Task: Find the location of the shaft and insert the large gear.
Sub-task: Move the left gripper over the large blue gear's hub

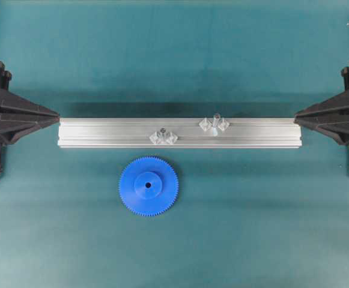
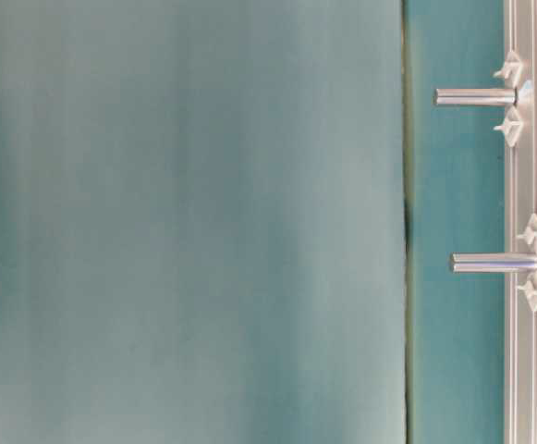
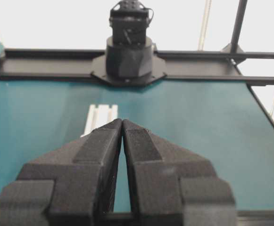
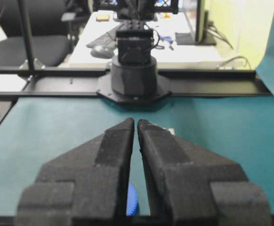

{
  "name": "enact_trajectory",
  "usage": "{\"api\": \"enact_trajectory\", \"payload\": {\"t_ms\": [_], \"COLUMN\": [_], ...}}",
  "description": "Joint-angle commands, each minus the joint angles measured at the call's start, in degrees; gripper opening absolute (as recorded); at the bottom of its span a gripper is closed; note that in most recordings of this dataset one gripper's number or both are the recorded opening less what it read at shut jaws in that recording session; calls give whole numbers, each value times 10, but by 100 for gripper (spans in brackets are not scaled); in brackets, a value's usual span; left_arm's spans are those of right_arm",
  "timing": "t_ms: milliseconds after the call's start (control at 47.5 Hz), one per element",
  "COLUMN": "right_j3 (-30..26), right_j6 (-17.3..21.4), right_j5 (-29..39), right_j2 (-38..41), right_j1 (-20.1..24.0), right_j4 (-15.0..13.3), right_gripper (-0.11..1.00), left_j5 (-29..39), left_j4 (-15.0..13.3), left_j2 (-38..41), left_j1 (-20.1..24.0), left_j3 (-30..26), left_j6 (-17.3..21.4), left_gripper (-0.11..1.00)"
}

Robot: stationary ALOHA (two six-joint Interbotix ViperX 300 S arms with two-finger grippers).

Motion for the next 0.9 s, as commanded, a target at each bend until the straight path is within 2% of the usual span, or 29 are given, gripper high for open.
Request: {"api": "enact_trajectory", "payload": {"t_ms": [0, 42, 84, 147, 231, 421, 884], "right_j3": [9, 19, 31, 37, 32, 31, 40], "right_j6": [-4, -1, 4, 16, 27, 30, 32], "right_j5": [-6, -11, -11, -9, 1, 84, 170], "right_j2": [5, 1, -7, -20, -40, -77, -80], "right_j1": [-3, -4, -4, -4, -5, -14, -15], "right_j4": [2, 4, 13, 18, 18, 18, 18], "right_gripper": [16, 18, 23, 14, 6, 2, 2], "left_j5": [-3, -3, -3, -3, 2, 33, 93], "left_j4": [7, 7, 7, 7, 8, 8, 8], "left_j2": [7, 8, 8, 8, 9, 32, 218], "left_j1": [-2, -2, -2, -2, -2, -8, -21], "left_j3": [5, 4, 1, -4, -9, -24, -112], "left_j6": [-1, -1, 3, 4, 0, -1, -2], "left_gripper": [11, 12, 8, 2, 0, 0, 0]}}
